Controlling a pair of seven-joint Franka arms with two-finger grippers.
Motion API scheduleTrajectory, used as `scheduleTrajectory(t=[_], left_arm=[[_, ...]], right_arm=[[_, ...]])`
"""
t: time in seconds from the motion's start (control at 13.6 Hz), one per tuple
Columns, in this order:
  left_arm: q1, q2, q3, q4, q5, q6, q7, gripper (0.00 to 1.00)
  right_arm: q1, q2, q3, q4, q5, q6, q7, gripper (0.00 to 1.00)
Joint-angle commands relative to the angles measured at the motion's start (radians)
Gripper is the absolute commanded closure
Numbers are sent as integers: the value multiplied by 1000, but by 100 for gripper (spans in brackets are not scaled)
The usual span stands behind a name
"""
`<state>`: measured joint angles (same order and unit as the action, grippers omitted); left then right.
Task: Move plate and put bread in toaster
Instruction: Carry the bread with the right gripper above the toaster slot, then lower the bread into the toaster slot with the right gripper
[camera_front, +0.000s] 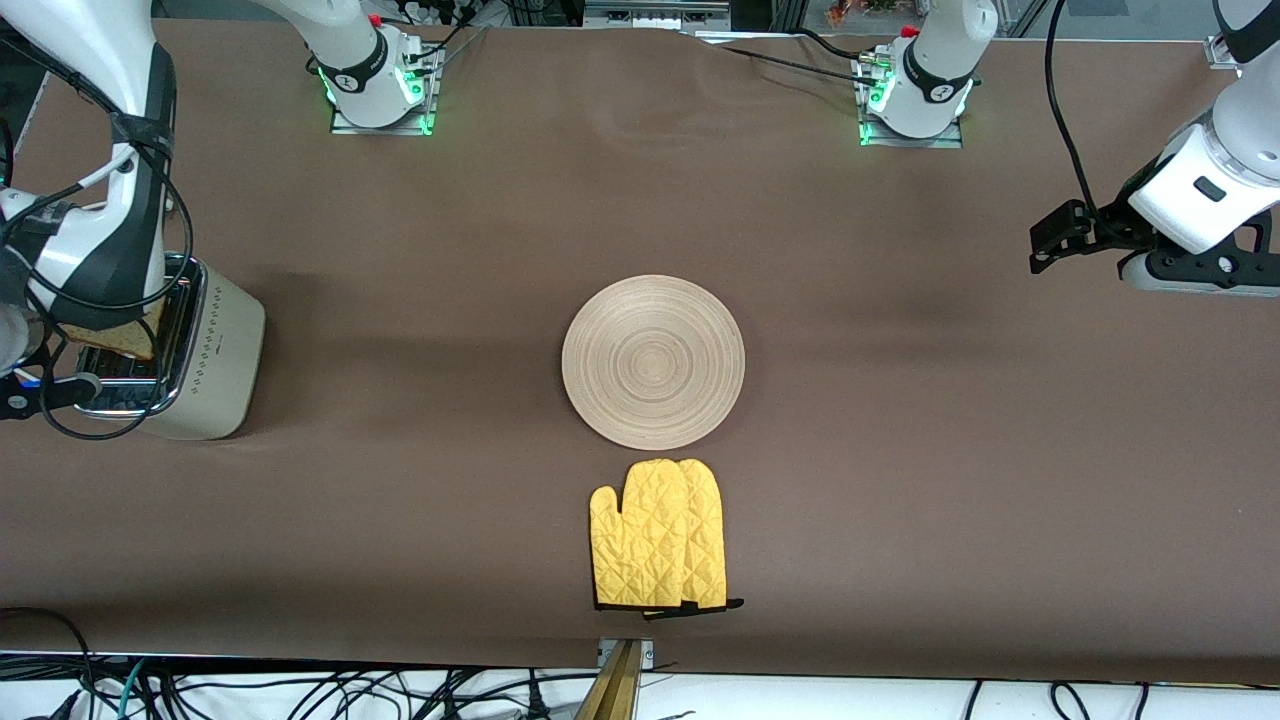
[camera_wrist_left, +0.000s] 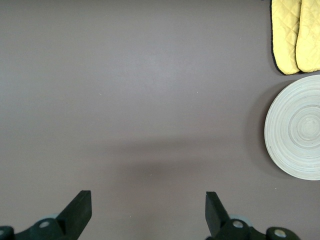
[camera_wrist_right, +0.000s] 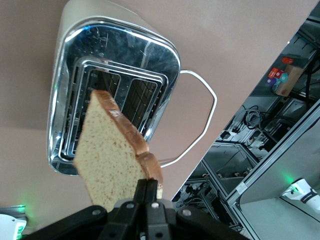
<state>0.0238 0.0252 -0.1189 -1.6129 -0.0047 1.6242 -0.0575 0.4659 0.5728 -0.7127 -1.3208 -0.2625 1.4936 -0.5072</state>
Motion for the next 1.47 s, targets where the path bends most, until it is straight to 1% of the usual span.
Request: scheduleTrajectory(t=[0.0,0.44,0.66,1.03,1.4], left_arm=[[-1,15,1,31,-1,-9,-7,0],[-1,15,1,31,-1,-9,-7,0],[-1,16,1,31,-1,-9,-7,0],[-1,15,1,31,-1,-9,-7,0],[-1,15,1,31,-1,-10,-7,0]], right_arm=[[8,-7,12,6,-6,0,6,100],[-15,31,15,2,6,57,4,100],[-45,44,15,-8,19,108,-7,100],[-50,38,13,-8,28,93,-17,100],[-58,30,-2,-6,23,45,-27,100]])
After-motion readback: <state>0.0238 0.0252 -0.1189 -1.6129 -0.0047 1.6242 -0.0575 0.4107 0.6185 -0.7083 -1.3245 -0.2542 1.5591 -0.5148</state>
